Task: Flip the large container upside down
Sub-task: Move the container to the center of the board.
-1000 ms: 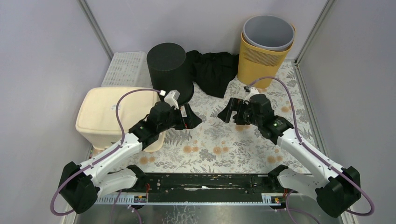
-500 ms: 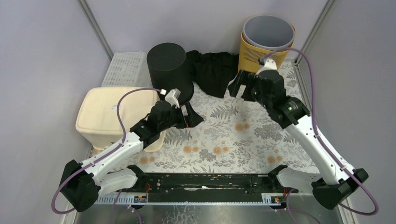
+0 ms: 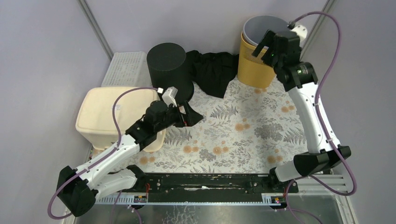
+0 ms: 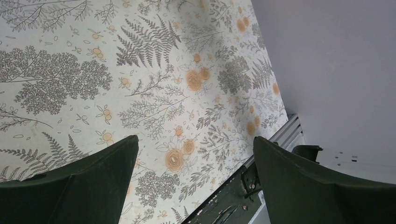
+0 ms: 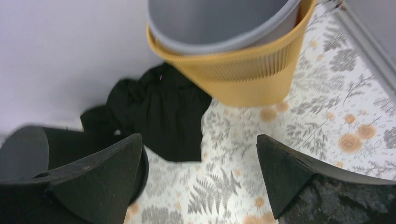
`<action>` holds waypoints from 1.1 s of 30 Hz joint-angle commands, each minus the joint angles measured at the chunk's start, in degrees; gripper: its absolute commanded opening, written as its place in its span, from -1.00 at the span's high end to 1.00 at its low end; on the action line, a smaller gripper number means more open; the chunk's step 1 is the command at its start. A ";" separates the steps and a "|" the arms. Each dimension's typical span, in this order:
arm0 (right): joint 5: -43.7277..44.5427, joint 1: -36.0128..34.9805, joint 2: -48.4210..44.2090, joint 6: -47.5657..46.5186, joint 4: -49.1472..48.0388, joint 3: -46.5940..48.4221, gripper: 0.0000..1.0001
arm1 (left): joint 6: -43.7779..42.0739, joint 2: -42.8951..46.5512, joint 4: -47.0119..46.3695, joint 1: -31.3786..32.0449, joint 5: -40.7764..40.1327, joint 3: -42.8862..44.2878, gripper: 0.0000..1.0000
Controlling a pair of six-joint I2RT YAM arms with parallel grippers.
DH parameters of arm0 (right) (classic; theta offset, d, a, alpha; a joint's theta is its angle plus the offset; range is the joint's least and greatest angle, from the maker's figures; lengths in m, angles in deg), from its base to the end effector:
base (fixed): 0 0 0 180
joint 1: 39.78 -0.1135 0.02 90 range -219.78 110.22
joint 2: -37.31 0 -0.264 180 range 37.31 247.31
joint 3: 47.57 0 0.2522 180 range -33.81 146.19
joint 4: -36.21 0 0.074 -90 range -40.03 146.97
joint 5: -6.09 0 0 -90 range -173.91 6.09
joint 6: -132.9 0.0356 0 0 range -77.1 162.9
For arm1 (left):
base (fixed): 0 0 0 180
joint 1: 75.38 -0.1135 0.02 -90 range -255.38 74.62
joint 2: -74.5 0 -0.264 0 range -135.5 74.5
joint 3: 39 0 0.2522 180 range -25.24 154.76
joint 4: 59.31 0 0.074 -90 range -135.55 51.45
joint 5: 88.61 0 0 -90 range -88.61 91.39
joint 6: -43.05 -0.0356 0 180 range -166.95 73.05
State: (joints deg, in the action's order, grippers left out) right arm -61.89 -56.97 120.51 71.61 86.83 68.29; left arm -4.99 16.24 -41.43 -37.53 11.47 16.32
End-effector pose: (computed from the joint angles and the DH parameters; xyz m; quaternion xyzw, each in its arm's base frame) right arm 0.2933 0.0768 0.4787 0.1914 0.7786 0.0828 0.5918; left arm 0.1817 -0.1491 0.2863 0.0204 0.8213 -0.4183 0.3874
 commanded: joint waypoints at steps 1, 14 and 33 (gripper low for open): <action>0.67 6.68 4.93 2.71 2.79 7.97 -1.00 | -0.19 3.31 1.20 0.12 -0.47 1.14 -1.00; -14.75 22.85 17.73 9.91 3.79 17.06 -0.99 | -2.12 7.19 8.67 0.13 -2.67 3.21 -1.00; -22.18 29.44 24.04 12.11 -5.56 12.22 -0.99 | -3.52 4.39 10.35 0.12 -3.74 4.14 -1.00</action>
State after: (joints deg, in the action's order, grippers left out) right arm -81.94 -28.29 142.34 83.37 85.02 79.09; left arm -7.00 21.15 -31.57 -37.51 8.85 18.16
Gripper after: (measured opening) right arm 0.994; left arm 1.001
